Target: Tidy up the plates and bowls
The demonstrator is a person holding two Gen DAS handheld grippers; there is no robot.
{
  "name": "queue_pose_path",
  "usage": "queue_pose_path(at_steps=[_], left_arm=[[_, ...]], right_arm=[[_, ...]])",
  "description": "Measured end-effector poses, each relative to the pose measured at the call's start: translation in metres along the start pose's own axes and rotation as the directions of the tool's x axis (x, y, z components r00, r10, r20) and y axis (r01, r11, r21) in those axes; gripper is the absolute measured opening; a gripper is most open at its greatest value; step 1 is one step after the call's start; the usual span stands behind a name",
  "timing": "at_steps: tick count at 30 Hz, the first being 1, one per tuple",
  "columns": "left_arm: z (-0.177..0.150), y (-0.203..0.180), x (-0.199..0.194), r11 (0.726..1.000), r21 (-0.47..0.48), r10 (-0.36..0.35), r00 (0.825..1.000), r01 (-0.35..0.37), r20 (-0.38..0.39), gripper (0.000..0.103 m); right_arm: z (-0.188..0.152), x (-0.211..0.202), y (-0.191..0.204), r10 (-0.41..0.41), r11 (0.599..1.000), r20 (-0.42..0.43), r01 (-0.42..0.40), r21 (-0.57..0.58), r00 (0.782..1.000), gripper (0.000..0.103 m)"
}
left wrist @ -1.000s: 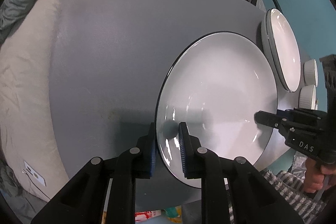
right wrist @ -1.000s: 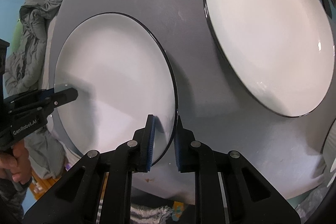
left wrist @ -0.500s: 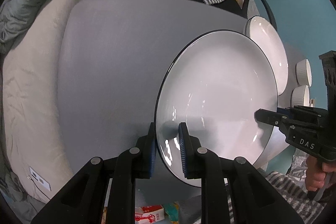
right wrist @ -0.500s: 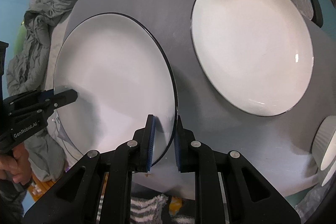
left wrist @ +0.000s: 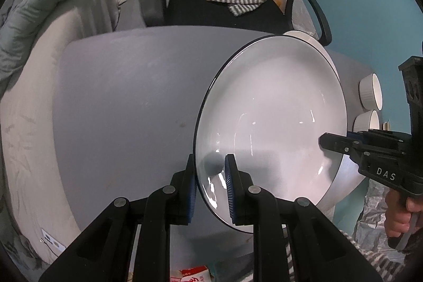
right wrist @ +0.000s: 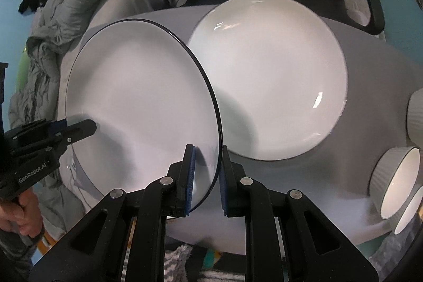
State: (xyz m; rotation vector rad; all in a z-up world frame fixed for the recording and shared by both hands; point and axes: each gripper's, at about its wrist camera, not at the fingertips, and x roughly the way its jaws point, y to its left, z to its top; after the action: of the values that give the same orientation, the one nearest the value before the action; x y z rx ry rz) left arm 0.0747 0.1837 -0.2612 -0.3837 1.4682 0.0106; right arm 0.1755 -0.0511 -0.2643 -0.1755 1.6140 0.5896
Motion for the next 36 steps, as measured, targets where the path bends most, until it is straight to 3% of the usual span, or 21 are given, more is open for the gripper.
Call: queue_pose_path(at_steps=[17,36], left_arm=[[0.037,-0.067,0.022,0.998,0.058,0.031,1.0,-0.031,-0.002,0.019],[0.061,-0.084,0.055,0.998,-0.043,0.045,0.997,-0.048,-0.06,0.019]], right_arm=[[0.024,-0.021,-0.07,-0.005,0.999,-0.001,0.005,0.033,1.0,0.017],[0.054,-0.004,-0.108,-0.01,1.0,-0.083,0.009,-0.012,0.996,0.018]])
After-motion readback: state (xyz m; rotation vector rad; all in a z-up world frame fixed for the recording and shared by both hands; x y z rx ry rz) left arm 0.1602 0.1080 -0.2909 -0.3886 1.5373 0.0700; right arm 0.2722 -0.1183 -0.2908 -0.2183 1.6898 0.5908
